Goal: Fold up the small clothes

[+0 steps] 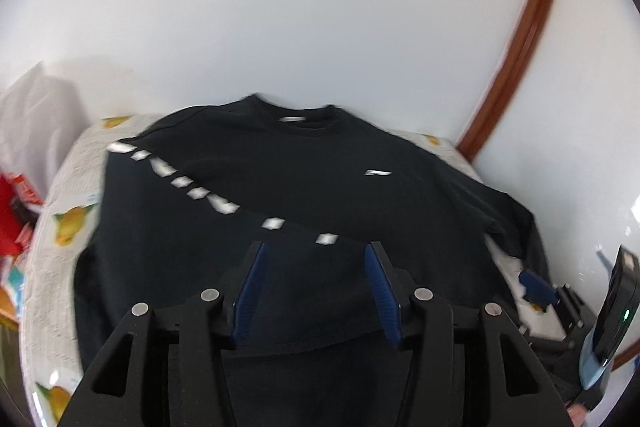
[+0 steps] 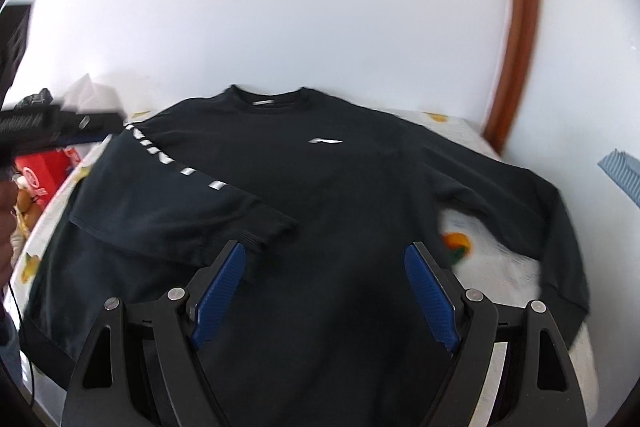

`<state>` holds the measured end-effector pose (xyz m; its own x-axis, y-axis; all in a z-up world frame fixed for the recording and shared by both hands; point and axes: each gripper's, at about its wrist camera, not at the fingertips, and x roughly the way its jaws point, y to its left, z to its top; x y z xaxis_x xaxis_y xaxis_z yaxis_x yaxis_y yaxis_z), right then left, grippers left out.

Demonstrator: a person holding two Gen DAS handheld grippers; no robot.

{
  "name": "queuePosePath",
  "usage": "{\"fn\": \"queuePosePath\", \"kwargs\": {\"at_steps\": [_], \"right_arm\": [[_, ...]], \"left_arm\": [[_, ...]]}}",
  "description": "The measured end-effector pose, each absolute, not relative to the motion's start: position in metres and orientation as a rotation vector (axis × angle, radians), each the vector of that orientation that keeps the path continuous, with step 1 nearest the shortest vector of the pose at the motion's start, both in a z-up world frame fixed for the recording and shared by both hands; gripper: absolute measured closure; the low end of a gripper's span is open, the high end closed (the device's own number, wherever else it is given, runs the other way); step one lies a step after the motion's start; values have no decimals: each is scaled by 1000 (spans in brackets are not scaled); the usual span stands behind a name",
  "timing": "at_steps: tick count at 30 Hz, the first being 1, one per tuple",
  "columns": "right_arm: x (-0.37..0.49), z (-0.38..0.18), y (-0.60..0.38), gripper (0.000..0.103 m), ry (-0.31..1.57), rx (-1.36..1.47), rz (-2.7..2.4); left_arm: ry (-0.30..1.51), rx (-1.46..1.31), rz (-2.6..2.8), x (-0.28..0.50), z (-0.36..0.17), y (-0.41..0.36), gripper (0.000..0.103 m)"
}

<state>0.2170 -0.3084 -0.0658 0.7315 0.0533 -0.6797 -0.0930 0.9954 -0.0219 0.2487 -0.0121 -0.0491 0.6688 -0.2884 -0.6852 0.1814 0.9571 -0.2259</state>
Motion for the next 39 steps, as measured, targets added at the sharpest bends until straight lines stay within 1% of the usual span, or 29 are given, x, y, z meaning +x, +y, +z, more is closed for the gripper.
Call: {"fn": "queuePosePath", "kwargs": {"at_steps": [2,3,7,11,13,15,16,17,18,19,20,21,22,23,24,25,28,29,30,31,33,36,37,38,39], "right_arm": [[232,-68,-296,38,766,-47,111],[238,-70,-291,40,778,-48,120],[271,-90,-269,42,842,-85,114],[302,-124,-264,41,938,-73,83],[312,-136,-265,41,963,-65,66],[323,-149,-266,44,991,-33,68],[325,-152,-268,52,992,-5,76],[327,-153,-268,63,993,17,88],[329,-154,-267,64,1000,36,103],[331,-154,-267,68,997,32,95],[332,-153,-264,77,990,16,89],[333,-152,-263,81,986,1,88],[334,-151,-262,89,983,-11,87],[336,-149,-262,94,984,-12,91],[338,-147,-263,100,983,-6,100],[340,-142,-264,103,978,-4,104],[345,-127,-267,103,945,8,123],[347,-120,-267,103,928,7,127],[349,-115,-267,103,916,-2,127],[352,-111,-267,103,907,-10,119],[355,-111,-269,103,908,-36,96],[351,-117,-275,97,944,-9,120],[348,-122,-279,84,968,18,145],[345,-126,-281,65,985,36,151],[342,-131,-284,57,1000,55,156]], "left_arm": [[807,-150,-212,247,-56,11,52],[816,-147,-174,246,-60,24,51],[839,-96,-3,244,-80,76,49],[900,-108,129,248,-107,126,49],[919,-130,151,252,-117,143,49],[931,-128,158,258,-126,152,49],[935,-121,161,262,-129,154,49],[937,-113,161,267,-133,156,49],[937,-105,161,272,-137,157,49],[935,-96,164,278,-141,159,49],[934,-89,168,283,-146,160,49],[933,-84,169,288,-150,160,49],[932,-79,165,294,-154,161,51],[930,-73,157,300,-158,161,54],[926,-65,148,305,-160,159,55],[920,-55,141,308,-162,157,55],[898,-23,125,319,-165,150,63],[900,-21,120,321,-166,147,70],[903,-27,106,322,-167,146,81],[910,-40,87,323,-169,145,86],[906,-32,90,323,-169,143,88],[902,2,99,322,-169,137,88],[902,3,99,322,-169,138,88],[904,0,99,322,-169,138,88],[908,-6,98,322,-169,139,88]]}}
